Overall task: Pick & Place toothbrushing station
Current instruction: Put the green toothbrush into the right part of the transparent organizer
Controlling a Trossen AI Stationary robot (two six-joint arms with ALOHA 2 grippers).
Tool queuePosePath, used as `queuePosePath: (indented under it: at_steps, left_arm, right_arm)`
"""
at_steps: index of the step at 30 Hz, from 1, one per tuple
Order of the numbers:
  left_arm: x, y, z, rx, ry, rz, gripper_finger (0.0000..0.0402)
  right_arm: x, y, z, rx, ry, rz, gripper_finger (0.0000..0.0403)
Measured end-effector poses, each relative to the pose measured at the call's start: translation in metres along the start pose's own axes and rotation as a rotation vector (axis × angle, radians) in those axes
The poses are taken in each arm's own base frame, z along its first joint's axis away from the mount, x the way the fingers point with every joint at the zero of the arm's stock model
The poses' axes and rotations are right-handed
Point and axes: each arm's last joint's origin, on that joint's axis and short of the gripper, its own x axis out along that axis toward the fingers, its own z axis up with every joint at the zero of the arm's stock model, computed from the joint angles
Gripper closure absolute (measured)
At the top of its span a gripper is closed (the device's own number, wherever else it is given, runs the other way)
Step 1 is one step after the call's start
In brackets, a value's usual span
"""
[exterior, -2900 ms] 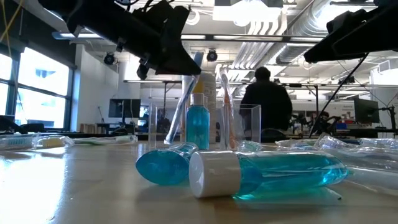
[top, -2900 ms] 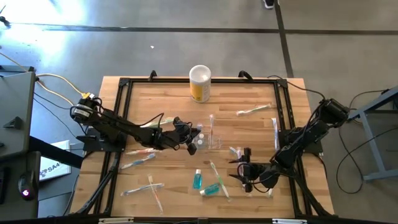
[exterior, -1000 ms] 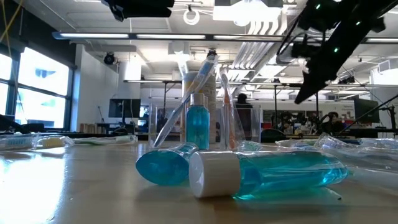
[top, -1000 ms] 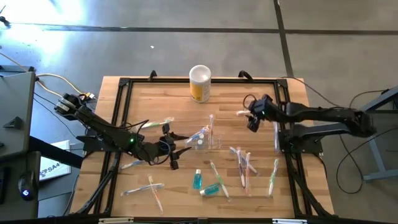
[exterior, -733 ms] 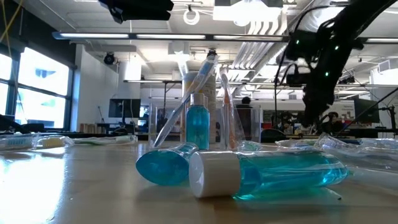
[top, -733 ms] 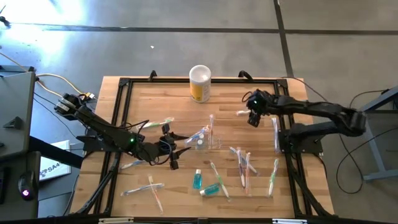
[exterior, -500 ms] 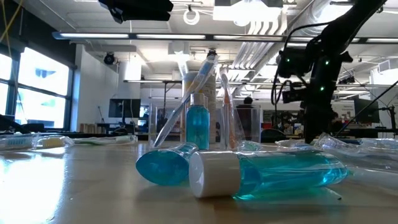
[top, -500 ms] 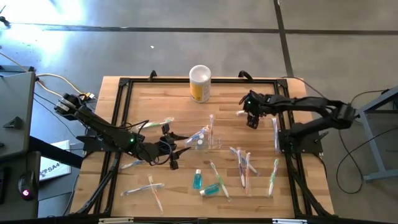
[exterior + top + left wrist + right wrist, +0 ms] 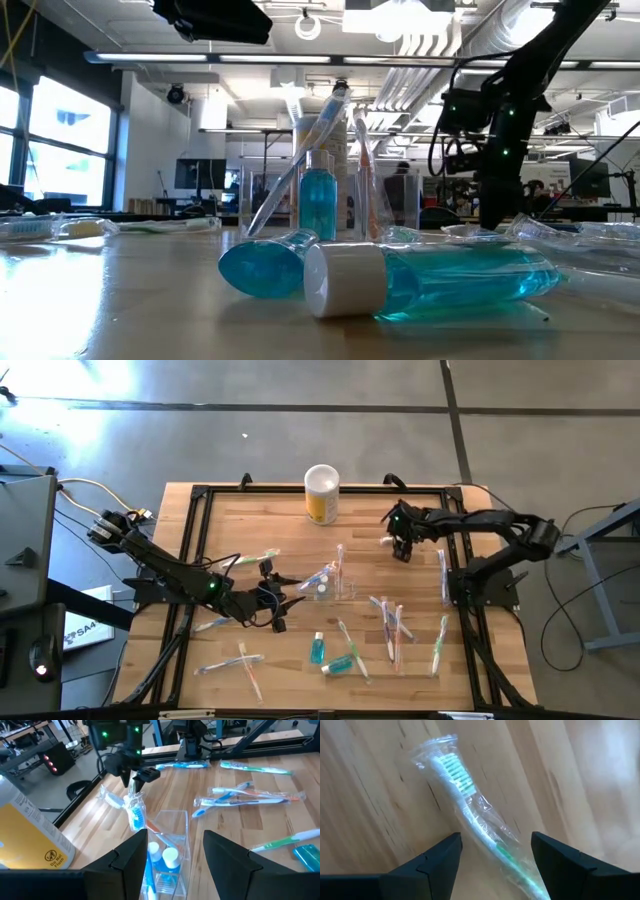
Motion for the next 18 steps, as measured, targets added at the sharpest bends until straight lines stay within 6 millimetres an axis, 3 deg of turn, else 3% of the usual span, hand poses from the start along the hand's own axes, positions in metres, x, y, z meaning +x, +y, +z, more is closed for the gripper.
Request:
queuePosePath:
  at_steps: [7,12,18]
  left_arm:
    - [0.0,0.0,-0.0006,-0.018,0.005,-0.001,0.0215]
    - [0.0,0.0,-0.0006,-0.021,0.005,-0.002,0.0215]
    - [0.0007,-0.0006,-0.0017,-0.017,0.01,-0.002,0.0215]
  right_arm:
    - [0.005,-0.0049,-0.0007,0.181,-0.021,0.147,0.0165]
    - [0.0047,-0.0051,-0.0019,0.17,-0.011,0.122,0.0169]
    - [0.0044,-0.0025,-0.0015,0.157,-0.011,0.131,0.0233]
